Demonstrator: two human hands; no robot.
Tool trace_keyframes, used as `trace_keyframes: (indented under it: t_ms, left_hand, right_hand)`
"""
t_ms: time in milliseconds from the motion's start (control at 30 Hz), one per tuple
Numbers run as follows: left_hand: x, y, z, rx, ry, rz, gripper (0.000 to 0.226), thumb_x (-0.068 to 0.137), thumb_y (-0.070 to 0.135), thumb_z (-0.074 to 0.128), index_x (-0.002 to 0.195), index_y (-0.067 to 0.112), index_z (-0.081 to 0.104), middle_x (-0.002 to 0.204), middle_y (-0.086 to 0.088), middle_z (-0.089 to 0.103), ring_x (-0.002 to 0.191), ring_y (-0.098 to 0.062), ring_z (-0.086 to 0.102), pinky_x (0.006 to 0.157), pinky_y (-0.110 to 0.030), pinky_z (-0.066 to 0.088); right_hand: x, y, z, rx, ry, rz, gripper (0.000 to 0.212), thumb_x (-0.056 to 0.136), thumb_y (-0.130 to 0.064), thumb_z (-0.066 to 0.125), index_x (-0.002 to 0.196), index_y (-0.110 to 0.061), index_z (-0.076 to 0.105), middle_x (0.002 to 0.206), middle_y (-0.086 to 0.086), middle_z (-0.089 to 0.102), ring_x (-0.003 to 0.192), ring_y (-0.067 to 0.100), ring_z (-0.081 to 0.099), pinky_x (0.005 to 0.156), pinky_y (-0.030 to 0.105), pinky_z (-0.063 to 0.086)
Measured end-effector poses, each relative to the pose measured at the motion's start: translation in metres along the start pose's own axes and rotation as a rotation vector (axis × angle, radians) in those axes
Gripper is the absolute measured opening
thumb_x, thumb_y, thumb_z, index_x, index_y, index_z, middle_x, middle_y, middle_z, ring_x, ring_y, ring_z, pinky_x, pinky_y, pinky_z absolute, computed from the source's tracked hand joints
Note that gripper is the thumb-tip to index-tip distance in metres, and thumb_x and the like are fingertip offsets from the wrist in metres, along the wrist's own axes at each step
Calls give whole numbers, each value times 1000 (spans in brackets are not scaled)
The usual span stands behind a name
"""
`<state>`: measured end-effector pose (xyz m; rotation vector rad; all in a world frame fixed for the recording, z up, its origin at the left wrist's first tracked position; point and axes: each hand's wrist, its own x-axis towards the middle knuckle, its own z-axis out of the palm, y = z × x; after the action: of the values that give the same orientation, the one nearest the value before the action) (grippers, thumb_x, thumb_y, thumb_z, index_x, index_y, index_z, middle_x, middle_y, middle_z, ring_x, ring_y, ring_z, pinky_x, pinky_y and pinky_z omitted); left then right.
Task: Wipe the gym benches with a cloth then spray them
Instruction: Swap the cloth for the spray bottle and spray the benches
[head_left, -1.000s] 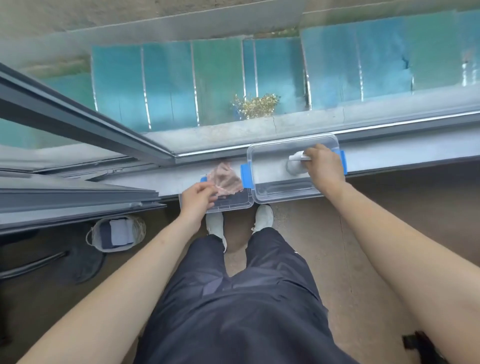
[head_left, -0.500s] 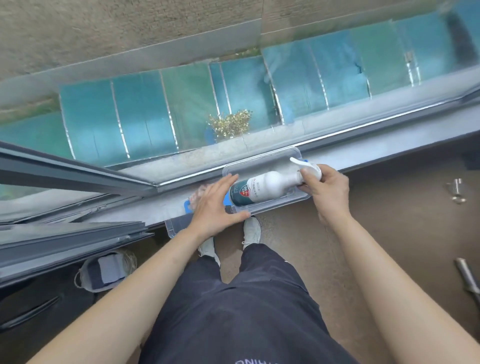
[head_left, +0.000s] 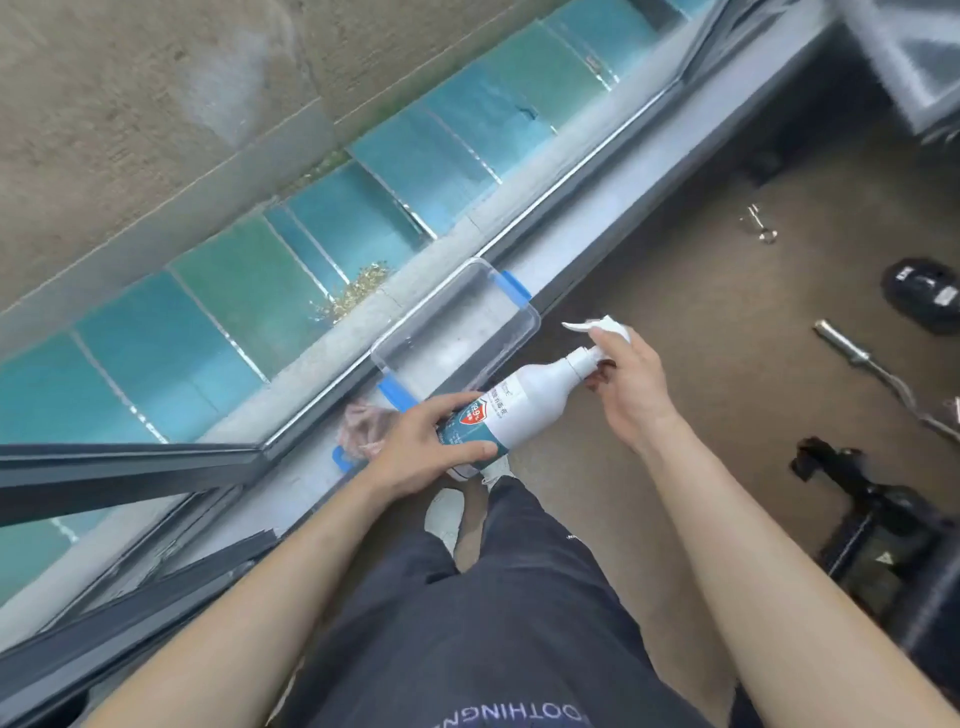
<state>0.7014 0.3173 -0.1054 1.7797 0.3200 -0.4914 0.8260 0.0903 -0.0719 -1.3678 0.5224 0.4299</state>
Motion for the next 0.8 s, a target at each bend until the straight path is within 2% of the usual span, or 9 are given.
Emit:
trace_keyframes:
  t_ms: [67,100,167,233,300,433,500,600,800]
  left_hand:
    - [-15,5,22,-68,-127,12,47,81,13,87,124,25,69,110,13,76,97,5,68,85,-13,50]
    - [-23,8,32,-109,-177,5,46,83,16,86,125,23,70,113,11,77,102,-2,70,87,-18,53]
    - [-37,11,52,-140,-278,-8,49,80,31,84,127,23,71,120,3,76,113,-18,70,95,-32,56]
    - [-51,14,71,-140,-377,-28,51,79,37,83,127,23,72,121,-3,75,114,-27,70,97,-41,57]
    - [-66,16,90,-106,-447,-35,48,80,33,83,125,20,72,118,-4,76,110,-23,71,94,-37,57]
    - [-106,20,137,4,-634,-11,59,76,27,87,130,20,66,121,-4,74,113,-22,70,94,-33,57]
    - [-126,20,164,99,-697,25,65,70,20,91,130,20,66,120,-3,74,108,-18,72,87,-24,56]
    - [-155,19,212,216,-746,28,56,70,10,94,120,16,69,109,0,78,98,-12,75,78,-17,55]
    - [-231,9,329,354,-934,-4,61,63,23,93,117,13,67,101,-5,80,90,-17,75,83,-28,60]
  right_hand:
    - [-33,14,-16,126,68,-16,22,91,-28,67,110,-16,68,79,-5,59,69,10,53,62,25,43]
    - [-49,21,-23,193,104,-28,25,90,-30,68,111,-16,67,80,-7,60,72,10,55,64,23,46]
    - [-81,36,-42,312,169,-56,17,95,-22,67,109,-15,63,87,-9,66,83,17,64,68,26,53]
    - [-111,51,-63,389,224,-78,7,99,-16,61,106,-14,61,105,-8,68,97,29,70,70,35,58]
    - [-140,64,-86,421,296,-114,3,100,-13,59,101,-16,60,117,-1,64,92,29,73,69,38,60]
    - [-204,89,-139,567,555,-129,23,93,-9,68,110,-14,54,107,4,68,68,21,70,57,31,57]
    - [-240,103,-171,660,668,-130,27,89,-9,72,110,-16,57,105,4,68,68,21,70,57,31,57]
    - [-301,134,-221,807,820,-167,24,88,-9,74,106,-18,60,99,1,69,72,23,70,61,35,59]
    - [-427,214,-312,1046,1124,-230,23,89,-10,73,107,-14,59,96,3,68,76,24,74,62,38,59]
